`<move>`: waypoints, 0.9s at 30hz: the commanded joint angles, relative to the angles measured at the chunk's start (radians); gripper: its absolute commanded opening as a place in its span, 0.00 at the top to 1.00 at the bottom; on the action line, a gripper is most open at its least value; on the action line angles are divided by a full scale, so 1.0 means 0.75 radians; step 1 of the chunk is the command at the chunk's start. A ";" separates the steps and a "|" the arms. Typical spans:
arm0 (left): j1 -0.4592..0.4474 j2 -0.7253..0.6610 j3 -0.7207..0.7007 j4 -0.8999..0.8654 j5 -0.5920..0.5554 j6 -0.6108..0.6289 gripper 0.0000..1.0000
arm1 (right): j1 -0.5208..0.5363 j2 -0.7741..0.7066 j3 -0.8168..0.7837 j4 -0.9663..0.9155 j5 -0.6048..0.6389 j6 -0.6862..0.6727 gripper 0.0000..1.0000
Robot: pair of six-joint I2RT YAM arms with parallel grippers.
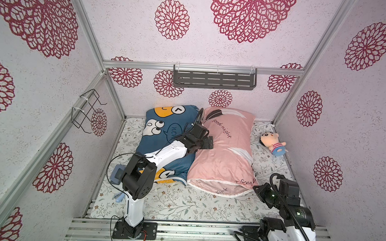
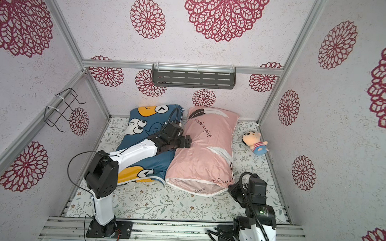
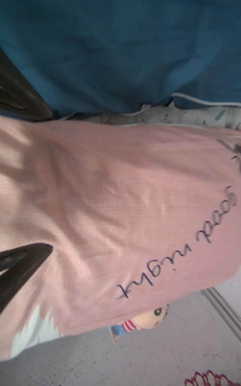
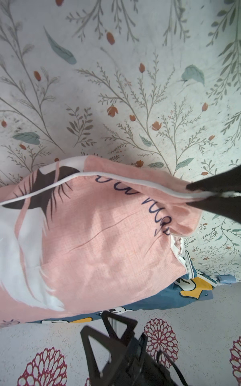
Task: Zip up pillowcases
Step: Pick up the pillowcase from the center of the board.
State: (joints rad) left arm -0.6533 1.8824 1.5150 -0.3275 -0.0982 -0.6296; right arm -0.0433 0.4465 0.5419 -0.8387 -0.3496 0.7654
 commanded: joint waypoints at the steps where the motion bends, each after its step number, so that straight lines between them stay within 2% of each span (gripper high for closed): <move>1: 0.001 -0.141 0.059 -0.120 -0.059 0.070 0.03 | -0.002 0.043 0.069 -0.025 -0.064 -0.086 1.00; 3: -0.025 -0.218 0.082 -0.160 -0.045 0.097 0.03 | -0.002 0.055 0.084 0.049 -0.169 -0.093 1.00; 5: -0.049 -0.282 0.094 -0.167 0.043 0.087 0.06 | -0.002 0.065 0.078 0.133 -0.257 -0.064 1.00; 7: -0.073 -0.315 0.080 -0.110 0.238 0.020 0.12 | 0.000 0.087 0.073 0.192 -0.307 -0.047 1.00; 10: -0.103 -0.278 0.013 0.101 0.616 -0.172 0.19 | 0.000 0.133 0.069 0.268 -0.349 -0.022 1.00; 12: -0.131 -0.218 -0.014 0.232 0.746 -0.284 0.23 | 0.000 0.167 0.071 0.318 -0.380 0.004 1.00; 20: -0.257 -0.046 -0.036 0.511 0.934 -0.521 0.33 | -0.006 0.230 0.149 0.286 -0.323 0.015 1.00; 27: -0.322 -0.057 -0.197 0.676 0.996 -0.687 0.40 | -0.018 0.232 0.097 0.440 -0.317 0.124 1.00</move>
State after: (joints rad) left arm -0.8795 1.8652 1.4006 0.0502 0.5964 -1.0523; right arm -0.0502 0.6254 0.6109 -0.6144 -0.5781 0.8001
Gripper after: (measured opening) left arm 0.598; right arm 0.061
